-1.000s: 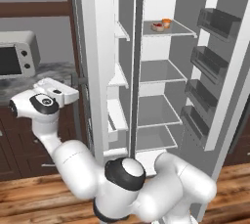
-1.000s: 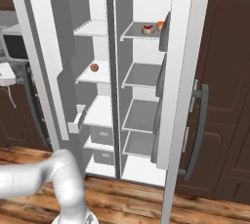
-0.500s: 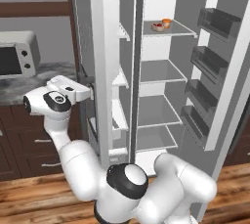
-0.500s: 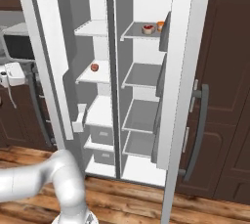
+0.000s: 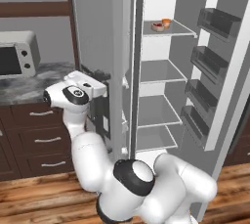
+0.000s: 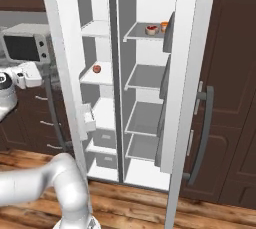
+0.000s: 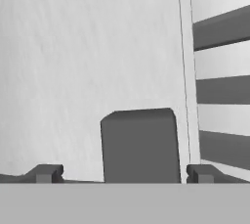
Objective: Pick up the frozen steak from the freezer, place it on any shelf in the fridge, and close the fridge and freezer doors when done.
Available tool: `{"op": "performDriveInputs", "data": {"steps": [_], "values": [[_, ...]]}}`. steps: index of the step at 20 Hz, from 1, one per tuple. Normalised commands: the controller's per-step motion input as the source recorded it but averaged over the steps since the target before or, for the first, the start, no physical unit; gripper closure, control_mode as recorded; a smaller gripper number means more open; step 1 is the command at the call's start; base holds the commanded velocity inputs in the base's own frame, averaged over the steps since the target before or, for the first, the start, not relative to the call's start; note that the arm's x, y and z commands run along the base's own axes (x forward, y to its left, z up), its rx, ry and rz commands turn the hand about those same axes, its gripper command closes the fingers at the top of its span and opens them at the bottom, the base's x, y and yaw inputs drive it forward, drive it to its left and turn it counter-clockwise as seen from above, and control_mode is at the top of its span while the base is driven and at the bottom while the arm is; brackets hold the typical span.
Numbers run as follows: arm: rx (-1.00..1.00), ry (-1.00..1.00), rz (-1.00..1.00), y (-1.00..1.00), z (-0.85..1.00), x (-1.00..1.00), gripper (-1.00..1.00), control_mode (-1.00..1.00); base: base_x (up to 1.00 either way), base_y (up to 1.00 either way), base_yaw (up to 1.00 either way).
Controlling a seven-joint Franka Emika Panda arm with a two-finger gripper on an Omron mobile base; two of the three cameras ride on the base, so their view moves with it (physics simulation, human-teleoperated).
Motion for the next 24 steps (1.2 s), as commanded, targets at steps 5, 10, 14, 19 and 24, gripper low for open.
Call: {"op": "performDriveInputs", "data": {"steps": [5,10,14,19,24], "values": [[0.01,-0.04,0.0,-1.0,0.0,0.85,-1.0,-1.0,0.0,0.0,0.0],[0.0,-0.08,0.0,-0.9,0.07,0.88,-1.0,-1.0,0.0,0.0,0.0],[0.0,-0.07,0.0,-0.63,0.13,1.0,-1.0,-1.0,0.0,0.0,0.0],[0.0,-0.02,0.0,-0.46,0.12,1.0,-1.0,-1.0,0.0,0.0,0.0],[0.0,0.01,0.0,-0.17,0.0,0.91,-1.0,-1.0,0.0,0.0,0.0]]}}
